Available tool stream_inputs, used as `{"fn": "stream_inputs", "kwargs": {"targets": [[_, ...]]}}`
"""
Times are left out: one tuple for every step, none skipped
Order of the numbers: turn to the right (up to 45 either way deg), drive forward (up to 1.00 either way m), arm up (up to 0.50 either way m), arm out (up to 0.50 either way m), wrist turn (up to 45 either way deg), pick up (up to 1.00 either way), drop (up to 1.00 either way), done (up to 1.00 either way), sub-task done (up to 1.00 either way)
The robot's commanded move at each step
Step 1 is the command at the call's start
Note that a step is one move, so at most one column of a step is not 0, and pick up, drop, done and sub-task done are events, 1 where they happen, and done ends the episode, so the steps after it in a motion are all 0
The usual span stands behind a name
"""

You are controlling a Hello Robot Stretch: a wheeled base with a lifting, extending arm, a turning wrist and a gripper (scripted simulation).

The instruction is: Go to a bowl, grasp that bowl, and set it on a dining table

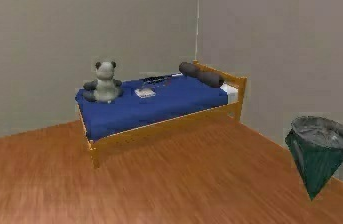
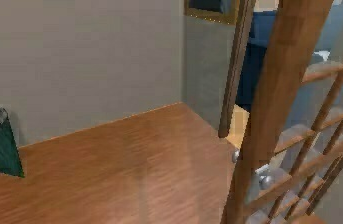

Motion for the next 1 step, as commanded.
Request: {"fn": "stream_inputs", "kwargs": {"targets": [[45.0,0.00,0.00,0.00,0.0,0.00,0.00,0.00,0.00]]}}
